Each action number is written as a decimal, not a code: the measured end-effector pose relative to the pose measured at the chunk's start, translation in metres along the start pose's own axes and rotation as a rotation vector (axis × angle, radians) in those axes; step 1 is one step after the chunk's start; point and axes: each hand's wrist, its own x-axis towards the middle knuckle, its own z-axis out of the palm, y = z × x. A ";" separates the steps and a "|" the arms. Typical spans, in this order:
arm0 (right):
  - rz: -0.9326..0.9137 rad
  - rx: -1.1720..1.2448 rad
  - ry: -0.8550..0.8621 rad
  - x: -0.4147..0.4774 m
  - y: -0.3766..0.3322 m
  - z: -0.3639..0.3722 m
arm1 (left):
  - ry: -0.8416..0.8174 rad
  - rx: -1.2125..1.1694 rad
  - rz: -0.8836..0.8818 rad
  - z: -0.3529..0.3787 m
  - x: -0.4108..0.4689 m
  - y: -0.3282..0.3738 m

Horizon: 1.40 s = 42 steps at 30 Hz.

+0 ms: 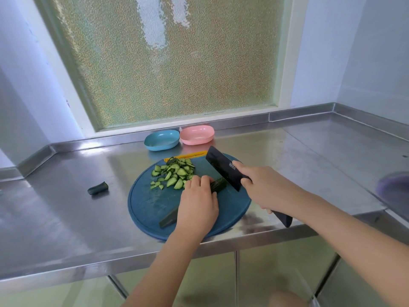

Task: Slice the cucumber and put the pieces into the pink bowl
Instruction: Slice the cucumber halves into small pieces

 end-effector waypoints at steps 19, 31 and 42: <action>0.121 0.249 0.015 -0.003 0.005 0.020 | 0.011 -0.005 0.005 -0.001 -0.001 0.001; 0.066 0.231 0.008 0.000 0.001 0.005 | 0.004 -0.001 0.000 -0.001 0.000 0.000; 0.042 0.068 -0.016 0.000 -0.003 0.003 | -0.003 0.010 0.007 -0.001 -0.001 0.000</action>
